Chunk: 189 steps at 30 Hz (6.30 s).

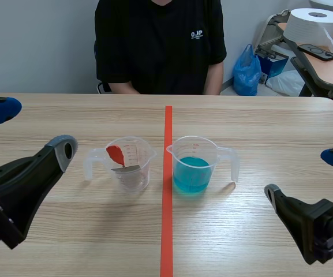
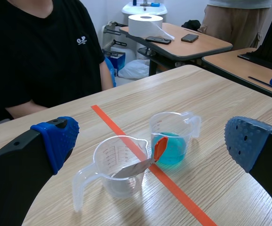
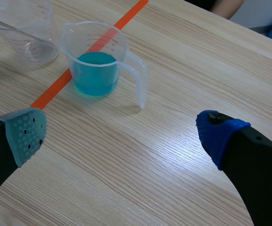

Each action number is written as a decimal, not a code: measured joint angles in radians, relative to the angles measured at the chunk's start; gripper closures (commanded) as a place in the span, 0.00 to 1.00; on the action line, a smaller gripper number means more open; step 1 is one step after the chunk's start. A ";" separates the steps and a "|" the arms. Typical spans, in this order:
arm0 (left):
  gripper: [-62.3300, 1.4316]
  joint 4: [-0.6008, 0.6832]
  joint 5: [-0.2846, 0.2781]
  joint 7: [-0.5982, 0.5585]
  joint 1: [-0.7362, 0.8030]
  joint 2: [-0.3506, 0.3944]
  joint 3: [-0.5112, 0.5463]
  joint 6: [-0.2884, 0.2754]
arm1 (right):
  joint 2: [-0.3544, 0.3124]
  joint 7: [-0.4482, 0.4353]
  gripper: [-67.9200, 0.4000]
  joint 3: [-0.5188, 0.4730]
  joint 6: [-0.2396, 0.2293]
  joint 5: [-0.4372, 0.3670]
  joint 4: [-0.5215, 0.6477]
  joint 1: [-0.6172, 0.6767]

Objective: Do the redox reaction experiment.
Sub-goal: 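Lift the metal plate out of the left beaker, then move the plate over the blue solution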

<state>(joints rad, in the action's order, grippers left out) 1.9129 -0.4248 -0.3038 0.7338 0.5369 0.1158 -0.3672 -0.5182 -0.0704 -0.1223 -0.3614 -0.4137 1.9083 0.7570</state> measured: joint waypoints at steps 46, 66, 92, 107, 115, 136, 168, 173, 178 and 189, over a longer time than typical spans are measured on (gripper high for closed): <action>0.15 -0.441 0.413 -0.094 0.275 -0.002 0.134 0.252 | 0.000 -0.143 0.00 0.000 -0.144 0.109 0.000 -0.017; 0.90 -0.710 0.694 -0.268 0.347 -0.151 0.136 0.208 | -0.033 -0.169 0.00 0.029 -0.293 0.160 0.000 -0.116; 0.91 -0.709 0.710 -0.321 0.319 -0.135 0.136 0.187 | -0.077 -0.165 0.00 0.440 -0.313 0.168 -0.093 -0.491; 0.91 -0.709 0.710 -0.315 0.319 -0.135 0.136 0.183 | 0.018 -0.165 0.00 0.662 -0.313 0.233 -0.311 -0.747; 0.91 -0.709 0.711 -0.315 0.319 -0.135 0.136 0.183 | 0.103 -0.168 0.00 0.745 -0.312 0.265 -0.455 -0.863; 0.91 -0.709 0.712 -0.315 0.319 -0.135 0.136 0.183 | 0.200 -0.168 0.00 0.811 -0.282 0.294 -0.588 -1.003; 0.91 -0.709 0.713 -0.284 0.319 -0.135 0.136 0.183 | 0.200 -0.181 0.97 0.811 -0.279 0.294 -0.588 -1.009; 0.91 -0.709 0.713 -0.286 0.319 -0.135 0.136 0.183 | 0.200 -0.228 0.97 0.811 -0.278 0.293 -0.588 -1.009; 0.91 -0.709 0.712 -0.293 0.319 -0.135 0.136 0.179 | 0.200 -0.227 0.97 0.811 -0.279 0.294 -0.588 -1.017; 0.91 -0.709 0.713 -0.293 0.319 -0.135 0.136 0.172 | 0.199 -0.054 0.97 0.811 -0.293 0.175 -0.500 -1.080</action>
<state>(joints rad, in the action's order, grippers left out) 1.2041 0.2878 -0.5964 1.0527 0.4015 0.2516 -0.1951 -0.3191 -0.1246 0.6888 -0.6548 -0.2390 1.4082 -0.3225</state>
